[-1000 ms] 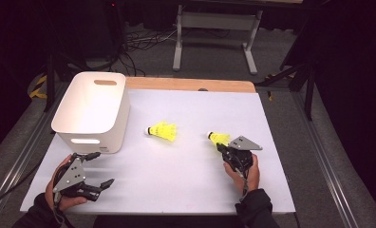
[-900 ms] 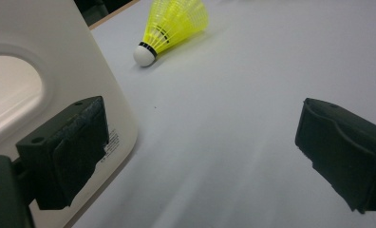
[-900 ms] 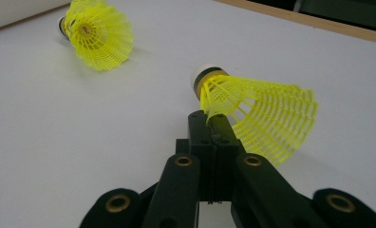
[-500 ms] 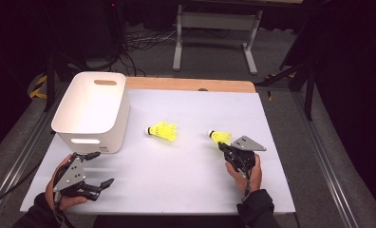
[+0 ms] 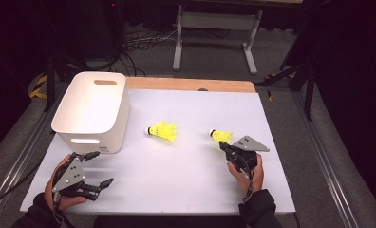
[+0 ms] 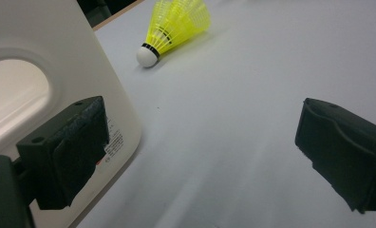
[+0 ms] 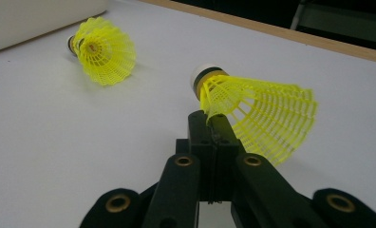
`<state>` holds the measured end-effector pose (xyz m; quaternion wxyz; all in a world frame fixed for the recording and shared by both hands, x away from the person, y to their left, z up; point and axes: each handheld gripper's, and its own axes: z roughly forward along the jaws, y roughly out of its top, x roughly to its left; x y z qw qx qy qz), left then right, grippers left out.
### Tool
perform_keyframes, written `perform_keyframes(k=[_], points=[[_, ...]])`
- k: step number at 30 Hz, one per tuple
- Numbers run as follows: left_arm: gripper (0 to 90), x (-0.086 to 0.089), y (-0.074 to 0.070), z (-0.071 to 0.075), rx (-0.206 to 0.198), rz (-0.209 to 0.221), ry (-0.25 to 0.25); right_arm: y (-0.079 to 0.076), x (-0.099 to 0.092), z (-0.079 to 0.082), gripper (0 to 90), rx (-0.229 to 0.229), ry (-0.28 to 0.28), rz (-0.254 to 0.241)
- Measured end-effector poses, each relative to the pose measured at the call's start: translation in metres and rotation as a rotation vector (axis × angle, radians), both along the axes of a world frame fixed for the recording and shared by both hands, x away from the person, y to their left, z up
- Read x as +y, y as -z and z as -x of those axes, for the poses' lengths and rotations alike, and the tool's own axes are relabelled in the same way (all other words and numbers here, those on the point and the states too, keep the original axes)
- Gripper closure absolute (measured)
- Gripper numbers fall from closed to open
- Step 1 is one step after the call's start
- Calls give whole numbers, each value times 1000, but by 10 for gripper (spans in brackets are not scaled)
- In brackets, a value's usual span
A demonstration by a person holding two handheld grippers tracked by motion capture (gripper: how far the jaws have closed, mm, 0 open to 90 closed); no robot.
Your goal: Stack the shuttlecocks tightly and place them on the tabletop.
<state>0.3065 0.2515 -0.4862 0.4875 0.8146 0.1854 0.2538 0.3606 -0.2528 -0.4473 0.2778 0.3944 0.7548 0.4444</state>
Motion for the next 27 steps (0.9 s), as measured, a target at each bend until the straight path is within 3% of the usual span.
perform_keyframes(k=[13,17,27], points=[[46,2,-1,-1,-5,1,-6,-9,-10,7,900,-27,2,-40],[46,2,-1,-1,-7,-5,-5,-12,-13,10,900,-23,-9,-78],[47,2,-1,-1,-4,1,-6,-20,-12,15,900,-40,-41,-82]])
